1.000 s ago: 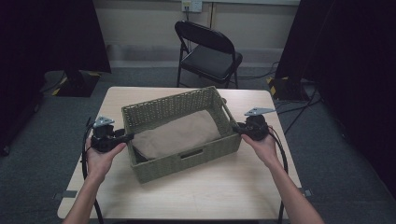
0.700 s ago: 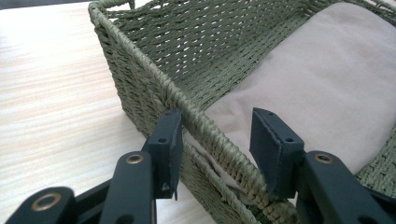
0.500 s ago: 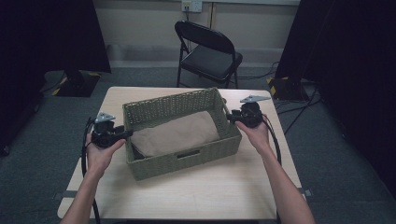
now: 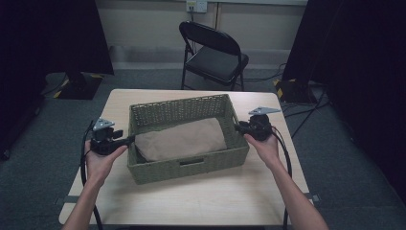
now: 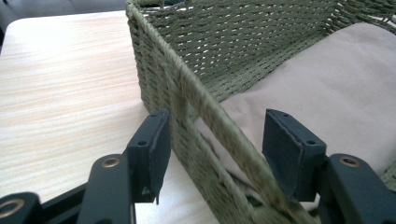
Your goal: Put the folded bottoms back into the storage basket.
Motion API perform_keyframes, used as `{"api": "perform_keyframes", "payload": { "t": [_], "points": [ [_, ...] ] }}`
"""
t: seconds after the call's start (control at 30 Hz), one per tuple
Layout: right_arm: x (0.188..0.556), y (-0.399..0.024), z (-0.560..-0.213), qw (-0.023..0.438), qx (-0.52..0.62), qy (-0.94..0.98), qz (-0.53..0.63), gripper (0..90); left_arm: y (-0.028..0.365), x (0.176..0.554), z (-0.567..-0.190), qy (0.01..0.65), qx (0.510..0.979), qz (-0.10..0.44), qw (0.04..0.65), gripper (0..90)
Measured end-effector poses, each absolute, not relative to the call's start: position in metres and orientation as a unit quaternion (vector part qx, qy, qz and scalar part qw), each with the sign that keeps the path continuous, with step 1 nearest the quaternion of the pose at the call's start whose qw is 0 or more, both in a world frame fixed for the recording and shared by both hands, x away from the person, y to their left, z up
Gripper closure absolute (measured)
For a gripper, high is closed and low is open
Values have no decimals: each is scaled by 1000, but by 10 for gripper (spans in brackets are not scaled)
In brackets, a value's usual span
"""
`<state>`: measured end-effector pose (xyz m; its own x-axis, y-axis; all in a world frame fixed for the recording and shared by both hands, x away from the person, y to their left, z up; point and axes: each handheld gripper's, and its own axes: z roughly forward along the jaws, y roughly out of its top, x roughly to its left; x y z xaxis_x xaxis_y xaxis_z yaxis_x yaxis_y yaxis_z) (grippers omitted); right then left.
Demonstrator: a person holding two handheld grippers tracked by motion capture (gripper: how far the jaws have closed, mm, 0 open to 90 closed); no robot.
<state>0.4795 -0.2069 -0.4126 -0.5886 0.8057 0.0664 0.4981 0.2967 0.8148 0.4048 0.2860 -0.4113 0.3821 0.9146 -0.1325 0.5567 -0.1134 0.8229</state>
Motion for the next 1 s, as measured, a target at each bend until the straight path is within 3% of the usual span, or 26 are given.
{"api": "perform_keyframes", "payload": {
  "t": [0.07,0.1,0.17,1.0],
  "points": [
    [475,-207,-412,186,414,785,421,695,287,403,-411,507,717,207,430,464],
    [467,-208,-412,189,409,787,422,685,287,402,-412,501,722,200,433,562],
    [461,-210,-412,182,406,789,424,674,286,404,-414,500,722,191,439,648],
    [421,-218,-412,158,405,785,441,622,289,413,-417,505,714,179,450,697]
  ]
}}
